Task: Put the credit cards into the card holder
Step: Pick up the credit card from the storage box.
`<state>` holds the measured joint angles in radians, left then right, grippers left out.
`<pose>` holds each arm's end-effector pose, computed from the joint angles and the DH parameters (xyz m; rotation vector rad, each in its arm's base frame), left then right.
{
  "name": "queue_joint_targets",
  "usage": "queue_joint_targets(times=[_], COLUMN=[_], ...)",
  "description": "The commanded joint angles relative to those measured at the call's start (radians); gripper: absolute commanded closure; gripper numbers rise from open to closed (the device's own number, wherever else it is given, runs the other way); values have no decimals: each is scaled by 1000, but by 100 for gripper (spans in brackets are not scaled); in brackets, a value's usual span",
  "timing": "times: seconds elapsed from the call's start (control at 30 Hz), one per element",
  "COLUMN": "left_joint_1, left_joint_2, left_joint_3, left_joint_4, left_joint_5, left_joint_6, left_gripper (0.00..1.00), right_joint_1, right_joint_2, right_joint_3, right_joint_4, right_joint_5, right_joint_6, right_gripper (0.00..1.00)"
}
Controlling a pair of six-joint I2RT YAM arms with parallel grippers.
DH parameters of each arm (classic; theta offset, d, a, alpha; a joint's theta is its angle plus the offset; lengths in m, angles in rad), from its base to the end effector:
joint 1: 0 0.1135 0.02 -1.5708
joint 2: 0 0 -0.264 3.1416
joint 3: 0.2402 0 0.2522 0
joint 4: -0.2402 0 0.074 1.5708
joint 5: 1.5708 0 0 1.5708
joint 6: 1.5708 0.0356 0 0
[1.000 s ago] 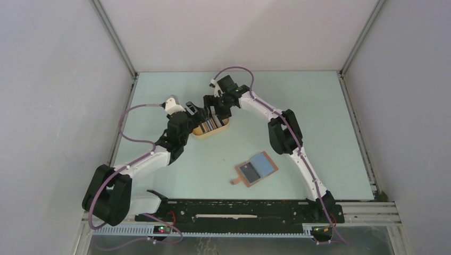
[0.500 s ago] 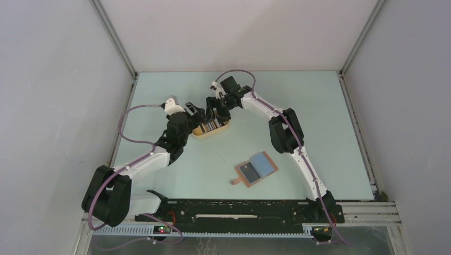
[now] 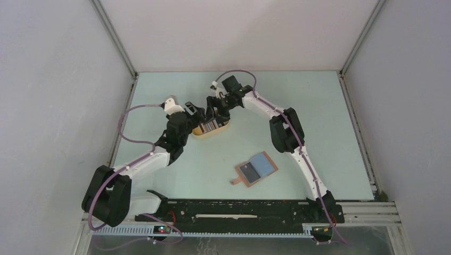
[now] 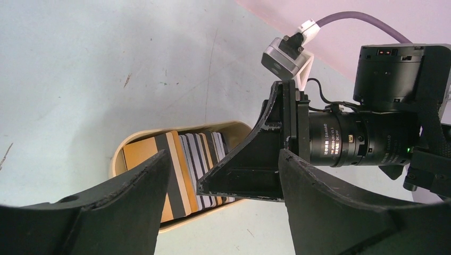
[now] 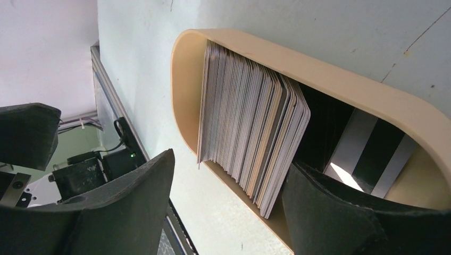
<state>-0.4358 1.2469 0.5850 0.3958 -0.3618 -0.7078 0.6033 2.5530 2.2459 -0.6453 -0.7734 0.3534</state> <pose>0.2497 -0.1024 0.2323 -0.5007 1.7760 -0.4744 0.4379 0.3319 0.1622 -0.6675 2.5681 1.3381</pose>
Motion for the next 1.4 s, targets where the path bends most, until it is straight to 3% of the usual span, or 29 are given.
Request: queue_joint_targets(times=[0.0, 0.5, 0.83, 1.37], left_joint_1=[8, 9, 10, 10], left_joint_2=[-29, -30, -30, -31], left_joint_3=[-20, -21, -22, -24], left_joint_4=[42, 46, 45, 46], left_joint_5=[0, 2, 4, 4], left_joint_6=[-1, -1, -1, -2], left_gripper=[21, 21, 21, 21], right_joint_1=[-11, -37, -52, -66], right_joint_2=[-14, -36, -40, -51], right_joint_3=[12, -1, -17, -38], right_joint_4=[17, 10, 12, 14], right_joint_5=[-73, -98, -84, -75], right_joint_6=[1, -14, -18, -25], right_gripper=[22, 27, 40, 51])
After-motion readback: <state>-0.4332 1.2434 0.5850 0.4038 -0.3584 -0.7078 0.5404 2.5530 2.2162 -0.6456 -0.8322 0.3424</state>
